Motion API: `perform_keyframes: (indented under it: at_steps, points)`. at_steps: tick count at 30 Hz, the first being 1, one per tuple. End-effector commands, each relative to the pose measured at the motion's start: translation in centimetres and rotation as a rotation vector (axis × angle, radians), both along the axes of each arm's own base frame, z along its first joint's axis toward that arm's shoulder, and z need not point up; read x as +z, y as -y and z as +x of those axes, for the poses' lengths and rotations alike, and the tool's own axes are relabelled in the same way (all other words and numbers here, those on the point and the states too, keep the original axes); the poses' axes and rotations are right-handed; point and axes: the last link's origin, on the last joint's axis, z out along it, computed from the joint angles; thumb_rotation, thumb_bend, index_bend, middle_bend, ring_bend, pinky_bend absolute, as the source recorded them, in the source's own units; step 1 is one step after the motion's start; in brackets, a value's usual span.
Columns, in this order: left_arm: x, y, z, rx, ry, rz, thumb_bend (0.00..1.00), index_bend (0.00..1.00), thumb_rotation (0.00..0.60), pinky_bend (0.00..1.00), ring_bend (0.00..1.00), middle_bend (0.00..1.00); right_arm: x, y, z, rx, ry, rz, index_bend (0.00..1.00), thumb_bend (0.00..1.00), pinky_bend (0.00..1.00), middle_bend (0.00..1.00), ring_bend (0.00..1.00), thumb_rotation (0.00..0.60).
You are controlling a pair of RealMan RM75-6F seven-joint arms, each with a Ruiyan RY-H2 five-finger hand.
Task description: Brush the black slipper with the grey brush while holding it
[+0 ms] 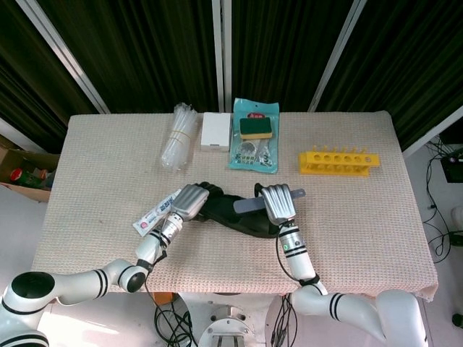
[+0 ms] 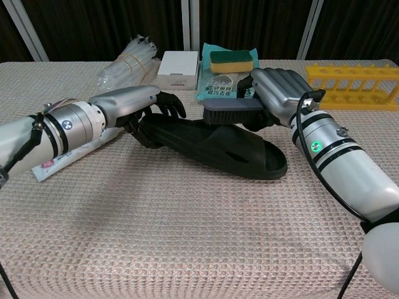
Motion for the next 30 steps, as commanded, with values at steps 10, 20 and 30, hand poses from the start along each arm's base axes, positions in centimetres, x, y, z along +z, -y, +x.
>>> perform_keyframes:
  at_steps: [10,20,30]
  points:
    - [2.2,-1.1,-2.2,0.037,0.009,0.073,0.43,0.27,0.600,0.38,0.24,0.30,5.0,-1.3,-5.4,-0.028,0.000,-0.074,1.00,0.98,1.00,1.00,1.00,0.600]
    - [2.7,-1.9,-3.0,0.056,0.023,0.105,0.42,0.23,0.600,0.36,0.22,0.28,8.3,-4.0,-9.9,-0.064,-0.007,-0.096,1.00,0.98,1.00,1.00,1.00,0.600]
    - [2.4,-1.7,-3.1,0.028,-0.005,0.094,0.11,0.03,0.560,0.31,0.13,0.12,9.1,-4.4,-13.9,-0.094,-0.094,-0.116,1.00,0.97,1.00,1.00,1.00,0.600]
